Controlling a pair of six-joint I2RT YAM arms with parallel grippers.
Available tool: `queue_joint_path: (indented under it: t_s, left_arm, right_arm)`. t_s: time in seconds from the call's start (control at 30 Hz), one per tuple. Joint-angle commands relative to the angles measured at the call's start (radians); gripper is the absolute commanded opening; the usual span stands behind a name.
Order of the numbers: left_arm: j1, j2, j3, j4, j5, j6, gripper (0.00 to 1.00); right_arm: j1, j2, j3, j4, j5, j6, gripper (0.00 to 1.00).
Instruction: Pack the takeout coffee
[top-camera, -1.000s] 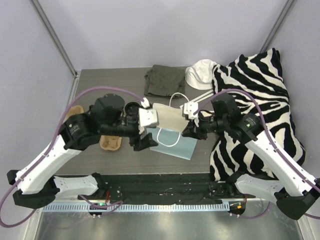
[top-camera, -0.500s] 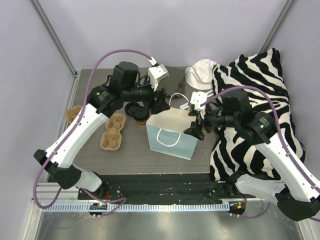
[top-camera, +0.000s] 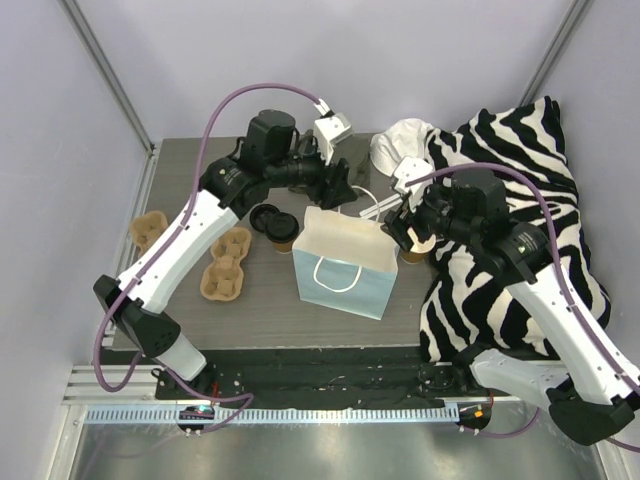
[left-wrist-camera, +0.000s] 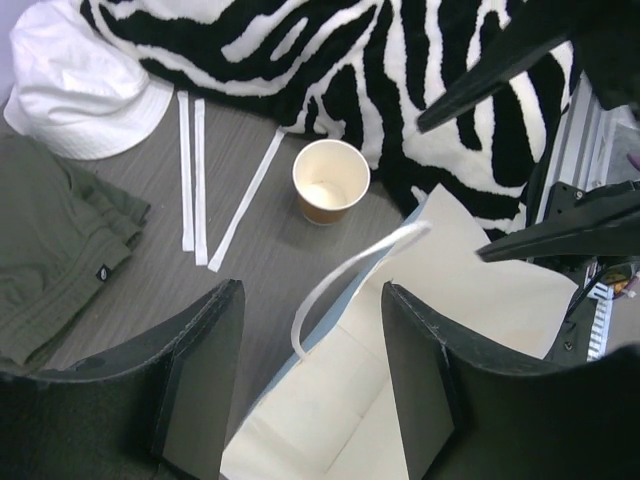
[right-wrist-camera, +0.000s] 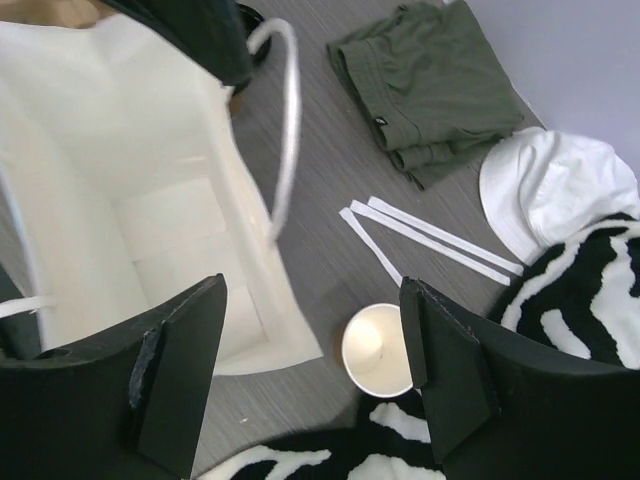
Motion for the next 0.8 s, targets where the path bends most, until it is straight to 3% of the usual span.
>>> queue_joint_path:
  t_s: [0.0,0.2,0.4,0.67,0.77]
  left_arm:
    - [0.005,0.02,0.05,0.07,0.066,0.005,0.58]
    - [0.005,0.032,0.04,0.088,0.111,-0.036,0.33]
    - [0.015,0.026,0.031,0.078,0.08,-0.046,0.11]
    - [0.022,0.0,0.003,0.056,0.099,-0.055,0.0]
    - [0.023,-0.009,-0.008,0.049,0.091,-0.055,0.0]
  right_arm:
    - [-0.042,0.03,-0.006,0.081,0.025,-0.013,0.77]
    - [-0.062,0.059,-0.047,0.104,-0.146,-0.04,0.72]
    - [-0.062,0.076,-0.081,0.098,-0.206,-0.115,0.65]
    - [-0.062,0.129,-0.116,0.111,-0.179,-0.181,0.55]
    - [-0.062,0.139,-0.113,0.111,-0.217,-0.189,0.4]
